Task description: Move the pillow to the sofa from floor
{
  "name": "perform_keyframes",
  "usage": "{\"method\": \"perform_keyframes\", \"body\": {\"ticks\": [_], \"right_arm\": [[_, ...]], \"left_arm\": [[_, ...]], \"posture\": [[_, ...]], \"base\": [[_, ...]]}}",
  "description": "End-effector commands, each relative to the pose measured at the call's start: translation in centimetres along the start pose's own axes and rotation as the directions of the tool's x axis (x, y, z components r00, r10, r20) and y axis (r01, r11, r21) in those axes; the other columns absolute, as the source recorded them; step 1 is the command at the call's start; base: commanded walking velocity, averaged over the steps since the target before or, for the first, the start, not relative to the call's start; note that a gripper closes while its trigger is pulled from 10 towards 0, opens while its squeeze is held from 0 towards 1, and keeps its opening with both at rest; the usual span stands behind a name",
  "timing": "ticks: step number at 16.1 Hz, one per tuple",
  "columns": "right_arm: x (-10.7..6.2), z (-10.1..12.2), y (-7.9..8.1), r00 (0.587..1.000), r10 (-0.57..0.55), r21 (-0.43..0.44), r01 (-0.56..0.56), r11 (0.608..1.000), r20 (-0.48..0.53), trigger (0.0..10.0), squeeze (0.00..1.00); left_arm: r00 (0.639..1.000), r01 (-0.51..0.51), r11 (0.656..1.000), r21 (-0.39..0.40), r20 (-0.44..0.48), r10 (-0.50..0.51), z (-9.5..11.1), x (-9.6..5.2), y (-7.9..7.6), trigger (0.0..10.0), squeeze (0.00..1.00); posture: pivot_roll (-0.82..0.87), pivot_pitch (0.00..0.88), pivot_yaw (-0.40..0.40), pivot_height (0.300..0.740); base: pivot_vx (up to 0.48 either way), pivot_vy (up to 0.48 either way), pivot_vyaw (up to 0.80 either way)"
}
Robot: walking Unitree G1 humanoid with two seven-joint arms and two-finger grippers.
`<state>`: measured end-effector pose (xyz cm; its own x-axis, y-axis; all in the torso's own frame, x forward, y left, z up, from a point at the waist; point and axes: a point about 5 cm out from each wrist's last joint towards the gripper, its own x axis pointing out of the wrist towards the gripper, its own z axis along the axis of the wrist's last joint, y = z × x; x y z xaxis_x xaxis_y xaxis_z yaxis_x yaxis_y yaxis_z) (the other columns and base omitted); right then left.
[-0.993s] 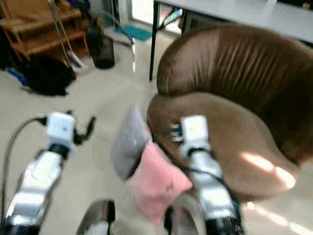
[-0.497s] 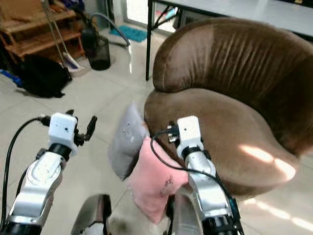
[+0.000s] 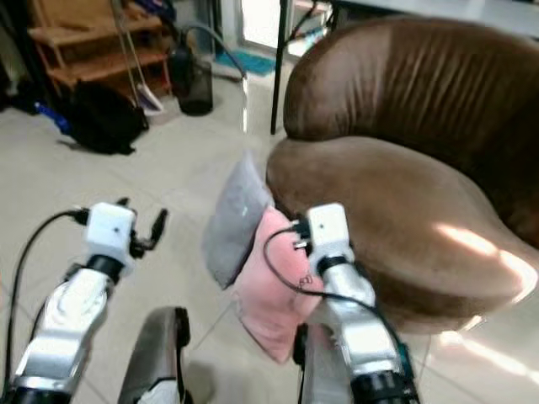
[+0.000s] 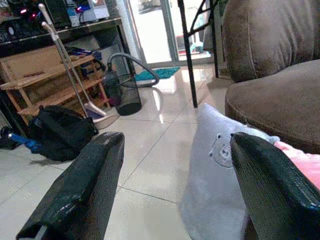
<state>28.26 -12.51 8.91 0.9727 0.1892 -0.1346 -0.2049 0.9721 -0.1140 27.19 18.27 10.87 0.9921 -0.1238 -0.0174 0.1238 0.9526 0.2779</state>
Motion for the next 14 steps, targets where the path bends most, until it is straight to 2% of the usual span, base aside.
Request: {"method": "perform_keyframes", "body": {"ticks": [1,3,10,11,14], "right_arm": [[0.01,0.32,-0.65,1.000,-0.011,-0.018,0.011,1.000,0.010,10.0,0.00],[0.02,0.29,-0.65,1.000,-0.009,-0.021,0.009,1.000,0.009,10.0,0.00],[0.04,0.21,-0.63,1.000,-0.004,-0.026,0.004,1.000,0.007,10.0,0.00],[0.06,0.21,-0.61,1.000,0.002,-0.058,-0.002,0.998,0.006,10.0,0.00],[0.07,0.11,-0.23,0.999,0.035,-0.081,-0.035,0.996,-0.002,10.0,0.00]], "left_arm": [[0.999,0.013,1.000,-0.007,0.037,-0.013,0.83,0.41,-0.22,10.0,0.00],[0.999,0.014,1.000,-0.016,0.040,-0.013,0.83,0.40,-0.20,10.0,0.00],[0.999,0.014,1.000,-0.023,0.039,-0.013,0.80,0.28,-0.25,10.0,0.00],[0.999,0.014,1.000,-0.023,0.039,-0.013,0.80,0.27,-0.26,10.0,0.00],[0.999,0.015,1.000,-0.022,0.040,-0.014,0.83,0.23,-0.29,10.0,0.00]], "posture": [[0.00,0.000,-0.026,0.519],[0.00,0.000,-0.026,0.519],[0.00,0.008,-0.030,0.519],[0.00,0.008,-0.030,0.519],[0.00,0.011,-0.032,0.519]], "base": [[0.000,0.000,0.00],[0.000,0.000,0.00],[0.268,0.000,-0.07],[0.262,0.000,0.00],[0.255,0.000,0.78]]}}
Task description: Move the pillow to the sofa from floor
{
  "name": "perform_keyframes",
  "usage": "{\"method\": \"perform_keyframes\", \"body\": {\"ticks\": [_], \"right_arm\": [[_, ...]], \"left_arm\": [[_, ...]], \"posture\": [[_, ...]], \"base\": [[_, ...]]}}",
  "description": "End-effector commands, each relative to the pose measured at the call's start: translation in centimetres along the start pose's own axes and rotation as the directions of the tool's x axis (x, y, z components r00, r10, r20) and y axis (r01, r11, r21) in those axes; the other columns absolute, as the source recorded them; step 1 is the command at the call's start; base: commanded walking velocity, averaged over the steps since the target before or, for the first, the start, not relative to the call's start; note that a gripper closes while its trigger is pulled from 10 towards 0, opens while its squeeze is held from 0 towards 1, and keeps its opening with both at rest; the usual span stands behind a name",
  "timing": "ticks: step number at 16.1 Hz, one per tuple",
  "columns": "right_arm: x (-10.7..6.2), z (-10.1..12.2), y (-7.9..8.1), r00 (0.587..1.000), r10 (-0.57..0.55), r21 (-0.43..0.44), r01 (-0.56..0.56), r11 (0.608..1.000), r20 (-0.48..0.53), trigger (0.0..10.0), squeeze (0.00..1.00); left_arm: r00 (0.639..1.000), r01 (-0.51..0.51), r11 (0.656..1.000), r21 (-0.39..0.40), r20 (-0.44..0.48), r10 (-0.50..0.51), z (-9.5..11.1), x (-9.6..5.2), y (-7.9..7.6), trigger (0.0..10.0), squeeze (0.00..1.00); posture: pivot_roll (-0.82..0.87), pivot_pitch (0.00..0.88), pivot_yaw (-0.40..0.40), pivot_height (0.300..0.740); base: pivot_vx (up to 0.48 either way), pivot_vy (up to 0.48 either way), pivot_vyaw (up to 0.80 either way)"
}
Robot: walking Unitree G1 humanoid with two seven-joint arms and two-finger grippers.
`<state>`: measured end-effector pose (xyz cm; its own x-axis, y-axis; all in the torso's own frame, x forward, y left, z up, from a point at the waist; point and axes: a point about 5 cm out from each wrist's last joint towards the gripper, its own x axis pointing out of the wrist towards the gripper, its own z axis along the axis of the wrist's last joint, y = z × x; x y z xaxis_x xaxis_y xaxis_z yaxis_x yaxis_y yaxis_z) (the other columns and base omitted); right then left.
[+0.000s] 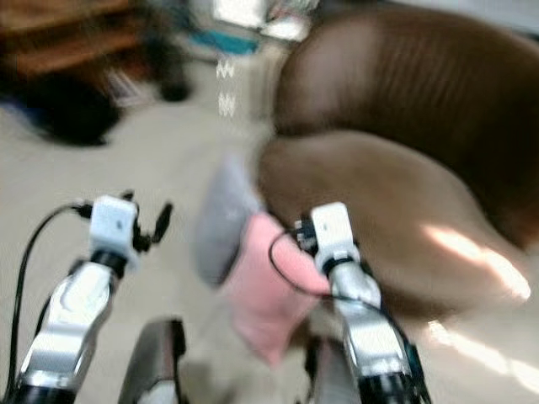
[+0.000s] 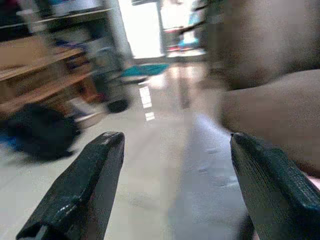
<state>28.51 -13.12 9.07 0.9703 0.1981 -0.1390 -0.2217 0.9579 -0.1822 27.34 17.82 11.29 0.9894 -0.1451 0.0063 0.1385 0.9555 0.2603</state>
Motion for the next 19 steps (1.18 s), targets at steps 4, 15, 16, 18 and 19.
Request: {"method": "perform_keyframes", "body": {"ticks": [4,15,16,18,19], "right_arm": [[0.1,-0.1,0.0,1.000,-0.006,0.018,0.006,1.000,-0.011,10.0,0.00],[0.1,-1.2,-0.5,0.997,-0.021,0.026,0.023,0.999,-0.072,10.0,0.00],[0.1,-1.2,-0.5,0.997,-0.021,0.026,0.023,0.999,-0.072,10.0,0.00],[0.5,-2.5,-1.0,0.991,-0.034,0.089,0.046,0.995,-0.130,10.0,0.00],[1.1,-3.3,-1.1,0.987,-0.032,0.137,0.053,0.989,-0.155,10.0,0.00]], "left_arm": [[1.000,0.002,1.000,-0.001,0.009,-0.002,0.3,0.0,0.0,10.0,0.00],[0.998,0.058,0.998,0.005,-0.016,-0.058,0.0,0.1,-0.5,10.0,0.00],[0.998,0.058,0.998,0.005,-0.016,-0.058,0.0,0.1,-0.5,10.0,0.00],[0.995,0.101,0.994,0.037,-0.020,-0.100,-0.4,0.3,-0.7,10.0,0.00],[0.991,0.129,0.990,0.065,-0.031,-0.127,-0.7,0.3,-0.7,10.0,0.00]], "posture": [[0.00,0.015,-0.032,0.519],[-0.01,0.044,-0.031,0.519],[-0.01,0.044,-0.031,0.519],[0.00,0.075,-0.024,0.519],[0.01,0.090,-0.021,0.519]], "base": [[0.125,0.000,0.20],[0.000,0.000,0.00],[0.000,0.000,0.00],[0.000,0.000,0.00],[0.000,0.000,0.00]]}}
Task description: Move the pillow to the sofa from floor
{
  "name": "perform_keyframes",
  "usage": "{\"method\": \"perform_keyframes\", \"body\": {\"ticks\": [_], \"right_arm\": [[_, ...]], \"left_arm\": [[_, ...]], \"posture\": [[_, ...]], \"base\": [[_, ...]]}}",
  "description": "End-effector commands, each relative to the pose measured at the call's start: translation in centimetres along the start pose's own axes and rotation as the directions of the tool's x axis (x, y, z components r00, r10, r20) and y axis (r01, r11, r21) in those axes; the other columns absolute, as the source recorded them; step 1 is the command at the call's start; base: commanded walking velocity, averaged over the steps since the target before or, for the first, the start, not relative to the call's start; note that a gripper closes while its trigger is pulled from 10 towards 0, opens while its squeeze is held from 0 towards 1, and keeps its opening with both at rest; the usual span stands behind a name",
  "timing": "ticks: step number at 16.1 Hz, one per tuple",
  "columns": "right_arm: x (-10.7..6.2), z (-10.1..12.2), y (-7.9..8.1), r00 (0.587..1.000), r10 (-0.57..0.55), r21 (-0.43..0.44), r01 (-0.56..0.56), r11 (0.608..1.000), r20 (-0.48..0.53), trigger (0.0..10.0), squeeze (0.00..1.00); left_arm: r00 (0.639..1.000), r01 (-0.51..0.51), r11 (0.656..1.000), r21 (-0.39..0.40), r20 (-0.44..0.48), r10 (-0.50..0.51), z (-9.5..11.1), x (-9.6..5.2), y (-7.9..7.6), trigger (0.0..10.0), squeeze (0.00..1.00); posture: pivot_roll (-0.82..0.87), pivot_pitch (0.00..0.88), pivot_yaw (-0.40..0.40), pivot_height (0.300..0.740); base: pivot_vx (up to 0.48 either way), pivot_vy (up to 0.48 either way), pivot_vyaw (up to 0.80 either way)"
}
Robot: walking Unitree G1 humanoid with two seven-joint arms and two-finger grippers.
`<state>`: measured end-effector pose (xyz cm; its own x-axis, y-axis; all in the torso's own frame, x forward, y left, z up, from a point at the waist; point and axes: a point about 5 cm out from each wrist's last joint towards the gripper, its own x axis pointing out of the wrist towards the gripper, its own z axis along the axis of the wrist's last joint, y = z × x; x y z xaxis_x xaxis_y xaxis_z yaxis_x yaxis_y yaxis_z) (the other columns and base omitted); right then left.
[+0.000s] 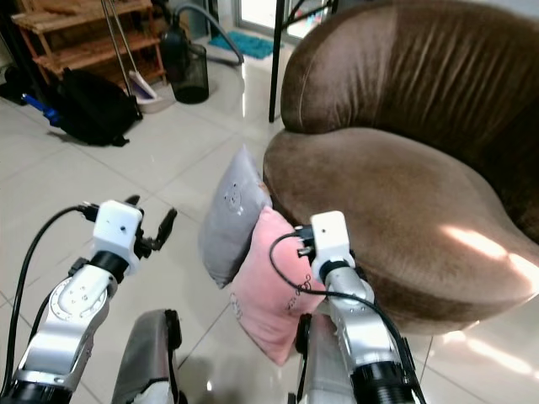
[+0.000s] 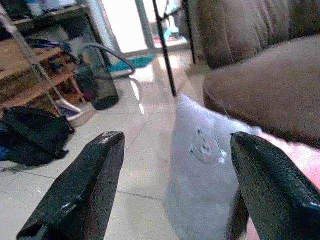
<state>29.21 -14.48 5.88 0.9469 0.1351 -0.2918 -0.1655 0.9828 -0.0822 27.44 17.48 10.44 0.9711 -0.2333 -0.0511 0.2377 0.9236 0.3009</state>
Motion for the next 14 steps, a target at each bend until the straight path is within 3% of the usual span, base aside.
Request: {"method": "perform_keyframes", "body": {"ticks": [1,2,3,5,7,10,12,14], "right_arm": [[0.5,-0.1,-0.2,1.000,-0.006,0.040,0.006,0.999,0.001,10.0,0.24],[0.7,-0.3,-0.3,1.000,-0.014,0.046,0.014,0.999,-0.011,10.0,0.44],[1.3,-1.1,-0.5,0.998,-0.033,0.092,0.037,0.995,-0.045,10.0,1.00],[1.9,-2.5,-1.6,0.989,-0.111,0.187,0.129,0.974,-0.100,10.0,1.00],[1.6,-3.5,-2.7,0.976,-0.170,0.205,0.195,0.959,-0.136,10.0,1.00],[1.1,-4.4,-4.9,0.950,-0.270,0.262,0.303,0.916,-0.155,10.0,1.00],[0.5,-3.8,-8.0,0.905,-0.416,0.384,0.417,0.824,-0.089,10.0,1.00],[0.2,-3.3,-9.1,0.884,-0.464,0.465,0.436,0.771,-0.059,10.0,1.00]], "left_arm": [[0.999,0.033,0.999,0.027,0.003,-0.033,0.0,0.1,-0.2,10.0,0.00],[0.999,0.041,0.999,0.030,0.004,-0.041,0.0,0.0,-0.2,10.0,0.00],[0.996,0.084,0.995,0.046,0.008,-0.084,0.3,-0.4,-0.4,10.0,0.00],[0.983,0.182,0.982,0.060,0.005,-0.182,0.8,-1.7,-0.7,10.0,0.00],[0.965,0.261,0.963,0.071,0.007,-0.262,1.3,-2.8,-0.7,10.0,0.00],[0.929,0.370,0.928,0.043,0.000,-0.371,0.6,-3.1,-0.9,10.0,0.00],[0.872,0.489,0.871,-0.044,0.025,-0.488,0.5,-3.2,-2.0,10.0,0.00],[0.853,0.522,0.851,-0.056,0.043,-0.520,1.1,-3.4,-2.3,10.0,0.00]], "posture": [[0.01,0.093,-0.021,0.519],[0.02,0.103,-0.021,0.519],[0.05,0.130,-0.012,0.519],[0.10,0.175,0.020,0.519],[0.13,0.204,0.048,0.519],[0.15,0.234,0.066,0.519],[0.15,0.266,0.069,0.519],[0.15,0.275,0.070,0.519]], "base": [[0.000,0.000,0.00],[0.000,0.000,0.00],[0.000,0.000,0.00],[0.000,0.000,0.00],[0.000,0.000,0.00],[0.000,0.000,0.00],[0.000,0.000,0.00],[0.000,0.000,0.00]]}}
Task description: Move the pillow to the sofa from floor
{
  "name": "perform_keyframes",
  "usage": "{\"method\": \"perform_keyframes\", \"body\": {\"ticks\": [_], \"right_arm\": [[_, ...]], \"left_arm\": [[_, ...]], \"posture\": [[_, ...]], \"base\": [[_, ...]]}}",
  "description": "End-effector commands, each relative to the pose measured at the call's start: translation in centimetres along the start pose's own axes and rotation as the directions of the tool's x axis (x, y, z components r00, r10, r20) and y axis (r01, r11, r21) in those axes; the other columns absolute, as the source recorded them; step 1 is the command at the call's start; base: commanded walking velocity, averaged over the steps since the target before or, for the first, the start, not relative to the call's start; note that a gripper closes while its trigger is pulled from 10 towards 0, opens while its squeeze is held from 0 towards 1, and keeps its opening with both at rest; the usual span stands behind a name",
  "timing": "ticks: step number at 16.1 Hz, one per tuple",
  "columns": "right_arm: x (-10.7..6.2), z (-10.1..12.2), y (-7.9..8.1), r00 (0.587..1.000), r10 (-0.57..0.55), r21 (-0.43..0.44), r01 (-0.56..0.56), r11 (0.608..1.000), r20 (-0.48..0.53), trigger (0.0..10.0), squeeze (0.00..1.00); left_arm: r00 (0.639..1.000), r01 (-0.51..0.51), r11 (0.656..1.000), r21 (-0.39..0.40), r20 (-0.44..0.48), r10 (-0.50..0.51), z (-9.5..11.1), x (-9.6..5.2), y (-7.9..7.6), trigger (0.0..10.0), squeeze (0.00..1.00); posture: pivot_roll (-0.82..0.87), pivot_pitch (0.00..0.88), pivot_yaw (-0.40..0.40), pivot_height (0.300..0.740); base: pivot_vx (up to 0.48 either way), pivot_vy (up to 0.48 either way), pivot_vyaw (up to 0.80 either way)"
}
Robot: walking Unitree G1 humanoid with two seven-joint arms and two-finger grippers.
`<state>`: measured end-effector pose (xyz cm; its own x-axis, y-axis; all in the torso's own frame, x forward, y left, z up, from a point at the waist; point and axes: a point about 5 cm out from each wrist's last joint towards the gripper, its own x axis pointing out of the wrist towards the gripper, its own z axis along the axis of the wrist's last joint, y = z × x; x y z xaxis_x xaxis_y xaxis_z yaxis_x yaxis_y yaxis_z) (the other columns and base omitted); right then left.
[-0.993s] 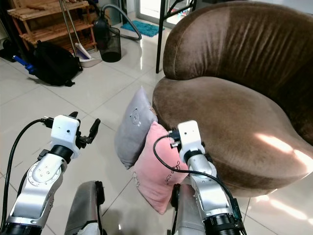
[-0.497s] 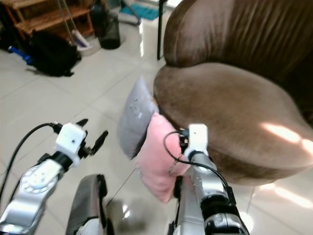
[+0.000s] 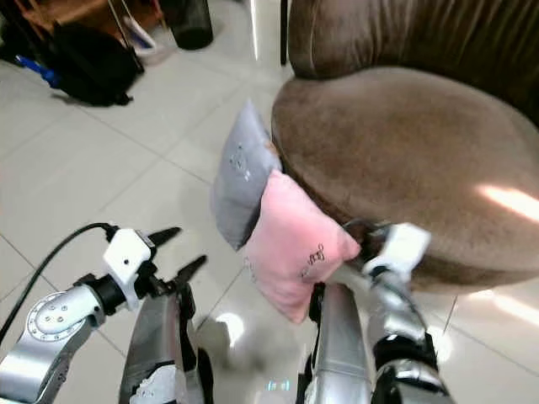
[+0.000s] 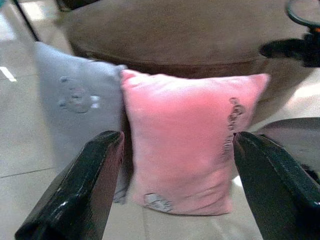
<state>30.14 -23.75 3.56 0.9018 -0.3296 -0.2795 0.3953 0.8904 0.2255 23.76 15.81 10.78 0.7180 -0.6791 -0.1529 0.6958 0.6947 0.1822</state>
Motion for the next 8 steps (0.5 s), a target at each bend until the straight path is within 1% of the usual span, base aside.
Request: {"method": "perform_keyframes", "body": {"ticks": [1,3,4,6,8], "right_arm": [[0.1,0.1,-1.2,0.998,-0.058,0.137,0.059,0.989,-0.013,10.0,1.00],[0.2,-0.6,-1.6,0.995,-0.061,0.259,0.081,0.963,-0.083,10.0,1.00],[0.1,-1.8,-1.2,0.986,-0.044,0.322,0.095,0.942,-0.162,10.0,1.00],[-0.1,-2.5,-1.0,0.981,-0.071,0.318,0.126,0.940,-0.180,10.0,1.00],[-0.1,-2.6,-0.6,0.980,-0.081,0.374,0.145,0.916,-0.180,10.0,1.00]], "left_arm": [[1.000,0.029,1.000,-0.010,0.005,-0.029,0.5,-0.5,-0.4,10.0,0.00],[0.999,0.035,0.999,-0.016,0.010,-0.035,0.9,-1.3,-0.5,10.0,0.00],[0.999,0.048,0.999,-0.024,0.012,-0.048,1.1,-1.9,-0.6,10.0,0.00],[0.998,0.066,0.997,-0.041,0.014,-0.066,1.3,-2.2,-0.7,10.0,0.00],[0.998,0.065,0.997,-0.048,0.010,-0.065,1.5,-2.5,-0.9,10.0,0.00]], "posture": [[0.16,0.290,0.071,0.519],[0.16,0.293,0.072,0.519],[0.17,0.301,0.074,0.519],[0.17,0.310,0.073,0.519],[0.18,0.308,0.067,0.519]], "base": [[0.000,0.000,0.00],[0.000,0.000,0.00],[0.000,0.000,0.00],[0.000,0.000,0.00],[0.000,0.000,0.00]]}}
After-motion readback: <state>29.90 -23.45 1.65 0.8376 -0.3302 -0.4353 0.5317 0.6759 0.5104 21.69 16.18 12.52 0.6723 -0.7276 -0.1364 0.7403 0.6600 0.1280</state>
